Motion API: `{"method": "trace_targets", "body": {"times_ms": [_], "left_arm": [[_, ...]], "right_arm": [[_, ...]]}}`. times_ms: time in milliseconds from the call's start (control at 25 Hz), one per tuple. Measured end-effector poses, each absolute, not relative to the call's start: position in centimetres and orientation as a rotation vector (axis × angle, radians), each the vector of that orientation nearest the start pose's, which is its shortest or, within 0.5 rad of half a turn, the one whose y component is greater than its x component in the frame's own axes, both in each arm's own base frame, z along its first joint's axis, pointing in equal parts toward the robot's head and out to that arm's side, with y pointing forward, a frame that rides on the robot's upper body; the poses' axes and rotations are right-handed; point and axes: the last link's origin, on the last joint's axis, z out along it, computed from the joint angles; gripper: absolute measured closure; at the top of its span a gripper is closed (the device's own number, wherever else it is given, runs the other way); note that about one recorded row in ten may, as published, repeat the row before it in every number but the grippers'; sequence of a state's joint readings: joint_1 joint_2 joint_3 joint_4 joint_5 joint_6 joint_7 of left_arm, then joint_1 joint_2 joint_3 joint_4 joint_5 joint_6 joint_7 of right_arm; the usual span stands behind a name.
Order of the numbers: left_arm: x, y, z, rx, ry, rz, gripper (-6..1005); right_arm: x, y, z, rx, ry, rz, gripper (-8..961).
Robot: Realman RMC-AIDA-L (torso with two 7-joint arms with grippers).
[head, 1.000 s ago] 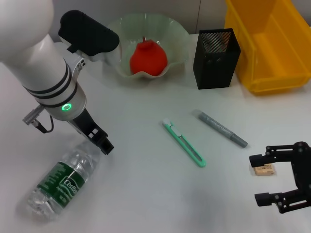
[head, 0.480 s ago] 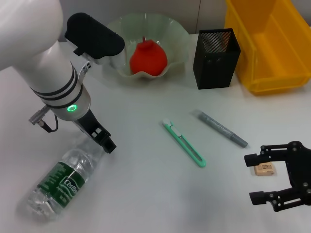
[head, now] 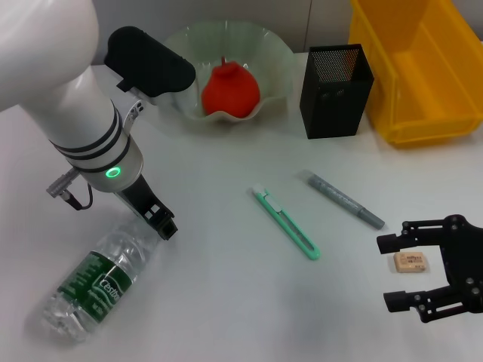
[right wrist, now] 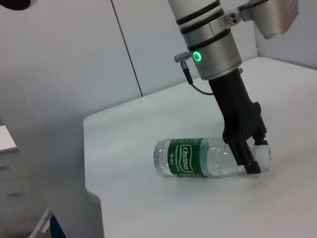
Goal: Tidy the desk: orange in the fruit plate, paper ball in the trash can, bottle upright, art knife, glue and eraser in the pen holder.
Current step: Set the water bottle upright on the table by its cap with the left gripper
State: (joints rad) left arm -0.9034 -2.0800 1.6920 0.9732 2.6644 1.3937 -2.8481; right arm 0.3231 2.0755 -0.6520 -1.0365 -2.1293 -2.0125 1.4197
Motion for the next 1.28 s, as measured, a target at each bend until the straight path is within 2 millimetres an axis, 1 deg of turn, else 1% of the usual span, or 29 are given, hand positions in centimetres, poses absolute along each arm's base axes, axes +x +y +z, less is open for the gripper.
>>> {"method": "trace_targets", "body": {"times_ms": [320, 520, 680, 800, 840, 880, 920, 960, 1000, 1040, 1120, 1160, 1200, 1240, 1280], "left_arm": [[-15.2, 37.7, -6.9, -2.491, -0.853, 0.833, 445], [-15.3, 37.5, -6.8, -2.503, -0.845, 0.835, 504], [-14.9, 37.0, -6.3, -2.517, -0.835, 0.802, 551], [-14.4, 36.4, -4.8, -2.526, -0.825, 0.696, 551], [-14.4, 36.4, -4.8, -2.526, -0.825, 0.696, 552], [-14.4, 36.2, -3.8, -2.528, -0.827, 0.641, 552], [-14.7, 35.9, -2.8, -2.523, -0.833, 0.591, 552], [-14.8, 35.8, -2.6, -2.521, -0.836, 0.582, 552], [-15.1, 35.3, -1.5, -2.517, -0.827, 0.519, 552], [-15.1, 35.3, -1.5, -2.517, -0.827, 0.519, 552], [-15.8, 34.4, -0.1, -2.514, -0.828, 0.432, 553], [-15.8, 34.4, -0.1, -2.514, -0.828, 0.432, 553], [-16.2, 33.8, 0.8, -2.508, -0.818, 0.362, 553], [-16.2, 33.8, 0.8, -2.508, -0.818, 0.362, 553], [-16.5, 33.3, 1.5, -2.502, -0.789, 0.304, 553]], "right_arm": [[28.1, 24.6, 5.5, -2.976, 0.523, 0.591, 144], [28.1, 24.6, 5.4, -2.977, 0.525, 0.599, 143], [28.1, 24.7, 5.5, -2.97, 0.527, 0.609, 143], [27.9, 24.8, 5.6, -2.967, 0.537, 0.618, 143], [27.9, 24.8, 5.6, -2.967, 0.537, 0.618, 143], [27.8, 24.9, 5.6, -2.969, 0.54, 0.62, 143], [27.8, 25.0, 5.6, -2.971, 0.543, 0.621, 143], [27.7, 25.0, 5.6, -2.971, 0.547, 0.623, 143], [27.6, 25.2, 5.6, -2.973, 0.553, 0.625, 143], [27.6, 25.2, 5.6, -2.973, 0.553, 0.625, 143], [27.3, 25.4, 5.6, -2.975, 0.569, 0.629, 143], [27.3, 25.4, 5.6, -2.975, 0.569, 0.629, 143], [27.2, 25.5, 5.6, -2.977, 0.577, 0.632, 143], [27.2, 25.5, 5.6, -2.977, 0.577, 0.632, 143], [27.1, 25.6, 5.6, -2.98, 0.579, 0.632, 143]]}}
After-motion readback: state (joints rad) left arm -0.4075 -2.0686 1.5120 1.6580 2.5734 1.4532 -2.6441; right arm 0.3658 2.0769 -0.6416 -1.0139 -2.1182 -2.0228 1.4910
